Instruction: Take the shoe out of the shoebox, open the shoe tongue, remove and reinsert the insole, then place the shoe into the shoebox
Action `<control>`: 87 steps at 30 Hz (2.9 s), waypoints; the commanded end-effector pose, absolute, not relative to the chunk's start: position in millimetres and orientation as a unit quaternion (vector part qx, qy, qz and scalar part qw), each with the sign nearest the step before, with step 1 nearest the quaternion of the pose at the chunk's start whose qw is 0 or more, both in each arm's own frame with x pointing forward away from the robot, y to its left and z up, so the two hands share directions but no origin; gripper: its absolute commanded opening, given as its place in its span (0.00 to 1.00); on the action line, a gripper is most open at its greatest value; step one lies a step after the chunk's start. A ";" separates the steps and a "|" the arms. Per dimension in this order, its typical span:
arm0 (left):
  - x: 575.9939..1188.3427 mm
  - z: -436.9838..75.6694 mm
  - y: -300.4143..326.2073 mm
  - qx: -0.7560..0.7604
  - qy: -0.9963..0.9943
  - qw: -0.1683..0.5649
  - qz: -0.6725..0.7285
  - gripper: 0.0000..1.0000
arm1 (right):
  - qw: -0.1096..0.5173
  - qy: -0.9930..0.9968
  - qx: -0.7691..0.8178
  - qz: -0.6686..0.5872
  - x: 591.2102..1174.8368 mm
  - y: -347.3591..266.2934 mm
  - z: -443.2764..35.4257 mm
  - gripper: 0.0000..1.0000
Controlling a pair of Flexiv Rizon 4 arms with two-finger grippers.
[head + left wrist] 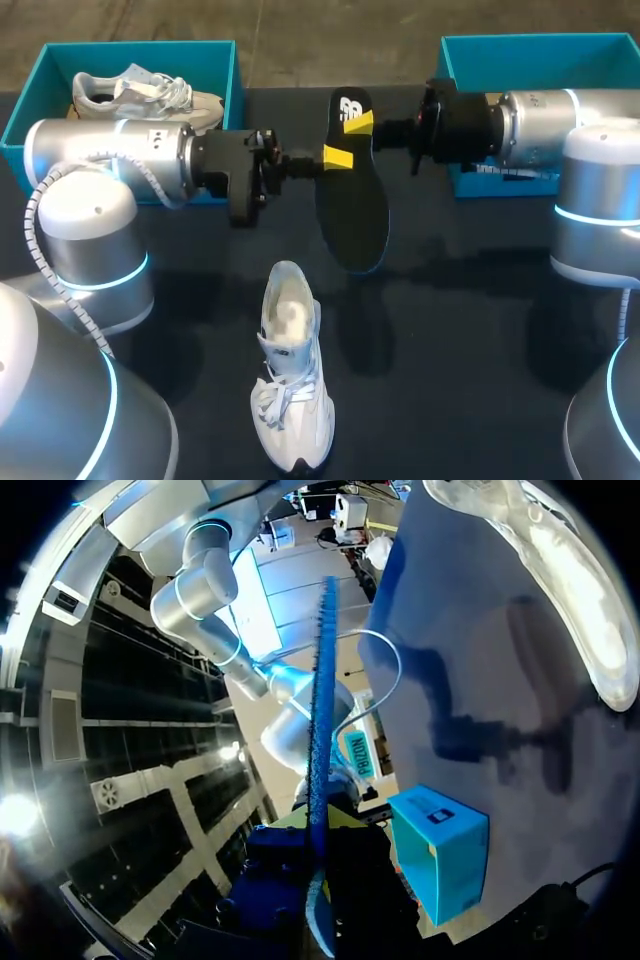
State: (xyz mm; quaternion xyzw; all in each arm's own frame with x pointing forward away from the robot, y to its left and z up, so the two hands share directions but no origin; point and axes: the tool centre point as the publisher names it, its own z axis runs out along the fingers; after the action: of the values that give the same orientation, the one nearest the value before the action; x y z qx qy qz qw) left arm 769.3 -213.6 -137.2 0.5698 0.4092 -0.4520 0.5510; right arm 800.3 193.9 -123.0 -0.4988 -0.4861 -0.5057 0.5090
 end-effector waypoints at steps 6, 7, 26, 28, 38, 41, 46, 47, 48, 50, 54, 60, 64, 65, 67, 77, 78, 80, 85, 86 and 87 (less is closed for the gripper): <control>772.5 -134.0 -215.2 0.567 0.408 0.554 -0.453 0.00 | 0.510 -0.487 -0.490 -0.512 798.5 194.1 -121.1 1.00; 772.5 -133.3 -214.4 0.567 0.408 0.554 -0.453 0.00 | 0.509 -0.488 -0.490 -0.513 798.4 193.7 -120.6 1.00; 770.9 -143.8 -149.8 0.531 0.469 0.535 -0.460 0.00 | 0.493 -0.490 -0.493 -0.523 774.0 159.5 -121.9 1.00; 769.7 -145.8 -144.6 0.525 0.482 0.532 -0.457 0.00 | 0.494 -0.487 -0.491 -0.527 771.7 158.5 -122.1 1.00; 767.1 -147.1 -136.7 0.543 0.498 0.524 -0.427 0.00 | 0.494 -0.480 -0.498 -0.528 768.9 157.5 -121.7 1.00; 767.1 -147.1 -136.7 0.543 0.498 0.524 -0.427 0.00 | 0.494 -0.480 -0.498 -0.528 768.9 157.5 -121.7 1.00; 767.1 -147.1 -136.7 0.543 0.498 0.524 -0.427 0.00 | 0.494 -0.480 -0.498 -0.528 768.9 157.5 -121.7 1.00; 767.1 -147.1 -136.7 0.543 0.498 0.524 -0.427 0.00 | 0.494 -0.480 -0.498 -0.528 768.9 157.5 -121.7 1.00; 771.9 -146.7 -135.7 0.527 0.523 0.492 -0.455 0.00 | 0.494 -0.480 -0.498 -0.528 768.9 157.5 -121.7 1.00; 781.9 -145.8 -134.3 0.476 0.572 0.442 -0.501 0.00 | 0.494 -0.480 -0.498 -0.528 768.9 157.5 -121.7 1.00; 783.1 -139.2 -128.9 0.407 0.644 0.371 -0.532 0.00 | 0.494 -0.480 -0.498 -0.528 768.9 157.5 -121.7 1.00; 771.2 -129.0 -125.9 0.297 0.737 0.197 -0.574 0.00 | 0.494 -0.480 -0.498 -0.528 768.9 157.5 -121.7 1.00; 762.1 -126.6 -122.9 0.234 0.754 0.116 -0.603 0.00 | 0.494 -0.480 -0.498 -0.528 768.9 157.5 -121.7 1.00; 761.4 -126.3 -122.8 0.206 0.760 0.095 -0.609 0.00 | 0.494 -0.480 -0.498 -0.528 768.9 157.5 -121.7 1.00; 761.2 -127.5 -122.8 0.163 0.767 0.064 -0.617 0.00 | 0.494 -0.480 -0.498 -0.528 768.9 157.5 -121.7 1.00; 764.9 -135.1 -114.8 0.003 0.731 -0.085 -0.678 0.00 | 0.494 -0.480 -0.498 -0.528 768.9 157.5 -121.7 1.00; 765.3 -136.8 -114.7 -0.003 0.725 -0.092 -0.683 0.00 | 0.494 -0.480 -0.498 -0.528 768.9 157.5 -121.7 1.00; 765.2 -139.7 -114.1 -0.018 0.725 -0.097 -0.682 0.00 | 0.494 -0.480 -0.498 -0.528 768.9 157.5 -121.7 1.00; 764.1 -139.8 -114.0 -0.004 0.737 -0.060 -0.673 0.00 | 0.494 -0.480 -0.498 -0.528 768.9 157.5 -121.7 1.00; 764.1 -139.8 -114.0 -0.004 0.737 -0.060 -0.673 0.00 | 0.494 -0.480 -0.498 -0.528 768.9 157.5 -121.7 1.00; 764.1 -139.8 -114.0 -0.004 0.737 -0.060 -0.673 0.00 | 0.494 -0.480 -0.498 -0.528 768.9 157.5 -121.7 1.00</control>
State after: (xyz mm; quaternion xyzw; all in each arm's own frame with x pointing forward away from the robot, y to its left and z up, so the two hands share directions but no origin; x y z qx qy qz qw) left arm 760.5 -113.0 -139.4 0.1865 0.7345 -0.6418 0.1179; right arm 769.9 156.6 -121.3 -0.4970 -0.4801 -0.5270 0.4947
